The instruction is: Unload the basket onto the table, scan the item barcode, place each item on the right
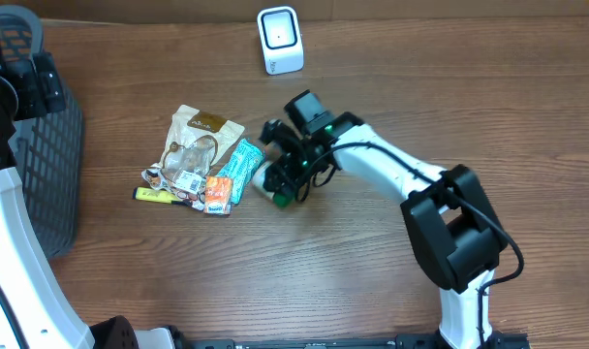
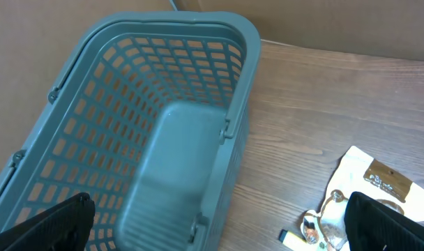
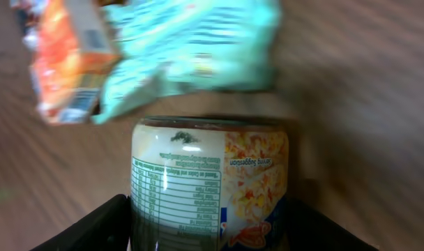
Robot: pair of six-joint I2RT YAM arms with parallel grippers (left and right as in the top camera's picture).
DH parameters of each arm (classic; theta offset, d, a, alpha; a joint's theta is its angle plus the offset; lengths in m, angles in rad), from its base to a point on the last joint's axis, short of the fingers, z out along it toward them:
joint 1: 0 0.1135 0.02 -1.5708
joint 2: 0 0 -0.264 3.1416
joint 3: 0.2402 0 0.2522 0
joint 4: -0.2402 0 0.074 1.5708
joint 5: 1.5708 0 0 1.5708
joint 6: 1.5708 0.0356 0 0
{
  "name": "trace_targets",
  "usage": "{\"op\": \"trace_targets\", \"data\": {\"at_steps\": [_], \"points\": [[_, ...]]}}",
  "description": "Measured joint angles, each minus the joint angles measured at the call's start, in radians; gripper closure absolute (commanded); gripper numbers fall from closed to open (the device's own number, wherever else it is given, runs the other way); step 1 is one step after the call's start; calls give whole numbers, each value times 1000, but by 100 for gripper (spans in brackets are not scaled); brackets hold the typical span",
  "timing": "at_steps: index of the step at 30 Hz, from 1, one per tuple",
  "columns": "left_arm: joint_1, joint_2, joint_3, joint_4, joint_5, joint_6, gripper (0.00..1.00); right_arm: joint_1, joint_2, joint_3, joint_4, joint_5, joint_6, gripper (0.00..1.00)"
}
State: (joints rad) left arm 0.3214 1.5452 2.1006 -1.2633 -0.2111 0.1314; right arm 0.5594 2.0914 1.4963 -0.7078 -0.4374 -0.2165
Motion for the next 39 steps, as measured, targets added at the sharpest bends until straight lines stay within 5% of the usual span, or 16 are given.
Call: {"op": "trace_targets", "data": {"at_steps": [9, 13, 18, 24, 32, 39], "points": [[0, 0, 0, 0, 0, 0, 1, -89, 5, 16, -95, -56, 8, 27], [0, 0, 0, 0, 0, 0, 0, -87, 16, 99, -247, -90, 15, 14], [0, 0, 0, 0, 0, 0, 0, -86, 16, 236, -321, -89, 12, 10], [0, 0, 0, 0, 0, 0, 0, -71, 16, 256, -276, 18, 76, 12], [0, 0, 0, 0, 0, 0, 0, -34, 16, 233, -260, 369, 346, 16], [0, 0, 0, 0, 0, 0, 0, -116, 16, 229, -285, 267, 327, 14]]}}
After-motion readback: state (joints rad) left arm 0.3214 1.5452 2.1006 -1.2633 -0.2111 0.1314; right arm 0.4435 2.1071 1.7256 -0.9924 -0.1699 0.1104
